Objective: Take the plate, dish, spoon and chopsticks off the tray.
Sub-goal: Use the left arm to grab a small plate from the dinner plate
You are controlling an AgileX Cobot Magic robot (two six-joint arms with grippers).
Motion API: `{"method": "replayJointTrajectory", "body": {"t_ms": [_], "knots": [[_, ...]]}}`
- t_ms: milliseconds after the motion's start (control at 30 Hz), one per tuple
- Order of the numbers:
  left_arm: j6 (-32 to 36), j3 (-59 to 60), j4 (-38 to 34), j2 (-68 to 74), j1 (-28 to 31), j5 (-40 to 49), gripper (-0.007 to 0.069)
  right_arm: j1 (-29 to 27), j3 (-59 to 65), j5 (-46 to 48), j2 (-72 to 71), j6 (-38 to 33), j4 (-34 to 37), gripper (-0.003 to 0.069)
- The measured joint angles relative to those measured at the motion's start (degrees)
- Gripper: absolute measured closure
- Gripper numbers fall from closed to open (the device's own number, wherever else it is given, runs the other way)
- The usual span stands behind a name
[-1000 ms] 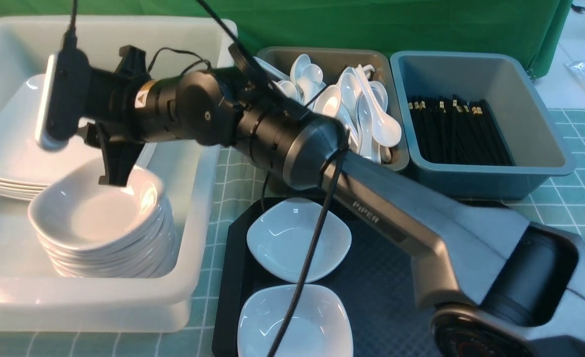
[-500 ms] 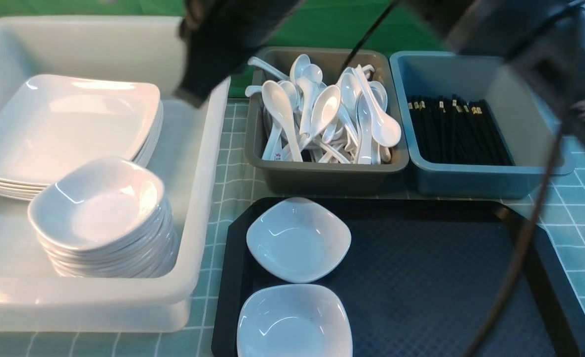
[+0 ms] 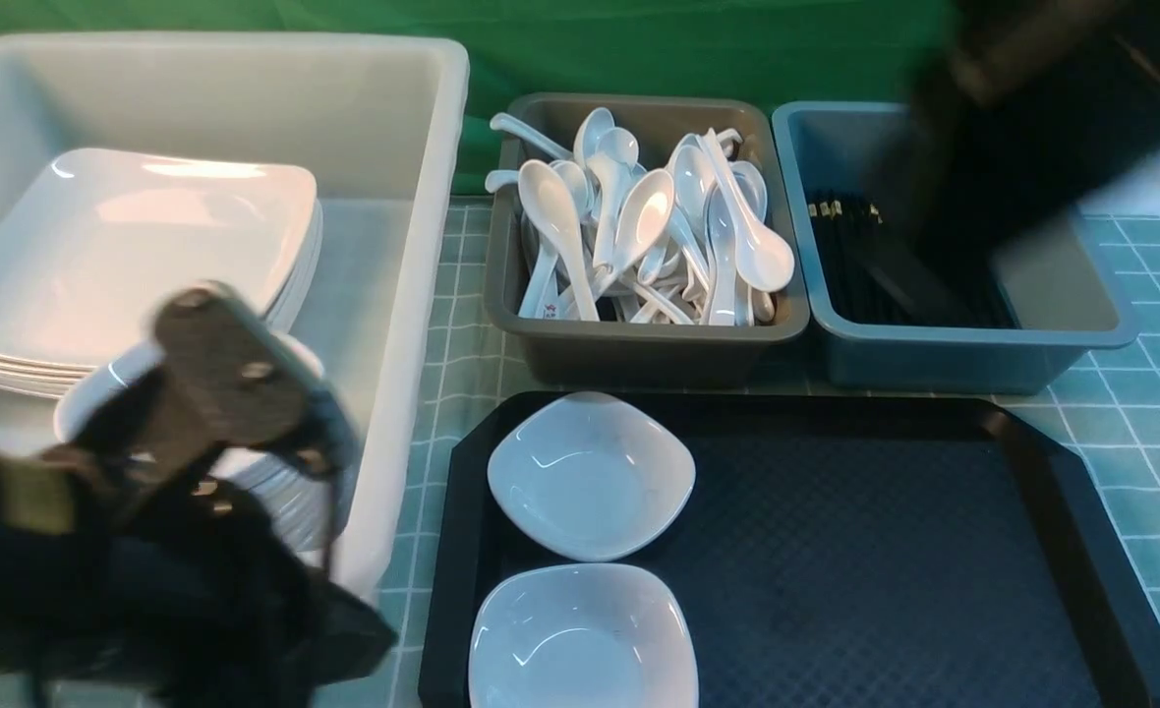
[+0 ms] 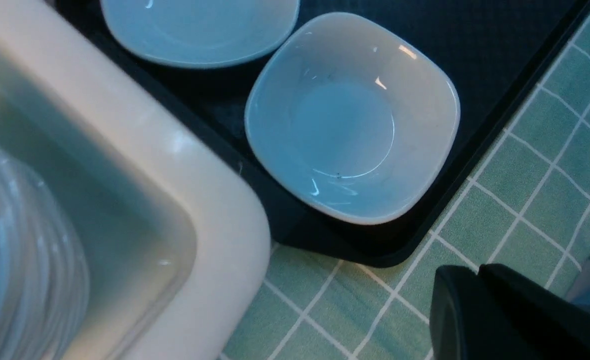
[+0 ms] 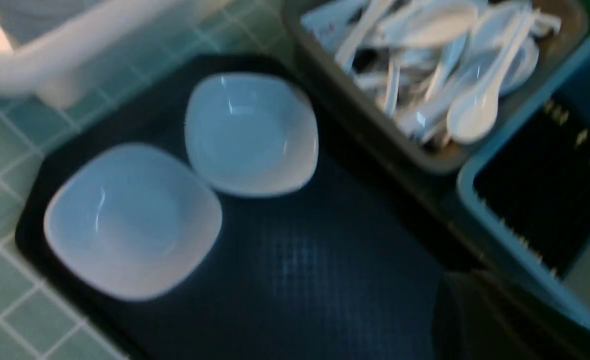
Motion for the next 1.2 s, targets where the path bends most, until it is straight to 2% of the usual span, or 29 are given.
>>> {"method": "replayJointTrajectory", "body": {"t_ms": [133, 267, 400, 500, 633, 700, 800, 867, 967, 1067, 1200], "knots": [[0.4, -0.2, 0.2, 8.5, -7.1, -5.8, 0.0617, 0.0, 20.1, -4.4, -14.1, 7.9, 0.1, 0.0641], [-10.2, -3.5, 9.4, 17.2, -17.9, -9.5, 0.0622, 0.0, 31.8, -7.0, -23.7, 13.6, 0.1, 0.0639], [-26.8, -10.2, 20.4, 28.3, -26.2, -10.2, 0.0587, 0.0, 40.4, -8.2, -32.2, 18.0, 0.1, 0.0639], [-30.9, -14.1, 22.2, 34.1, -27.7, -9.8, 0.0517, 0.0, 42.1, -8.2, -35.3, 18.9, 0.2, 0.0639], [-32.4, -17.7, 23.1, 39.4, -27.7, -8.6, 0.0391, 0.0, 42.4, -8.2, -37.9, 19.1, 0.2, 0.0639], [-33.6, -19.4, 24.0, 42.8, -27.5, -9.4, 0.0209, 0.0, 42.4, -8.5, -39.1, 17.6, 0.2, 0.0639], [-34.7, -19.4, 25.2, 44.6, -27.5, -10.9, 0.0113, 0.0, 42.4, -8.5, -39.2, 17.1, 0.2, 0.0636], [-35.6, -19.4, 26.7, 46.0, -27.5, -11.3, 0.0083, 0.0, 42.4, -8.5, -39.2, 16.5, 0.2, 0.0634], [-39.1, -19.4, 30.0, 48.0, -27.5, -11.8, 0.0088, 0.0, 42.5, -8.5, -39.2, 16.0, 0.2, 0.0634], [-41.1, -19.7, 31.8, 48.8, -27.4, -11.8, 0.0137, 0.0, 42.6, -8.5, -39.2, 16.0, 0.2, 0.0634], [-42.3, -20.0, 31.7, 49.1, -27.6, -11.1, 0.0274, 0.0, 42.6, -8.5, -39.2, 15.1, 0.2, 0.0627]]}}
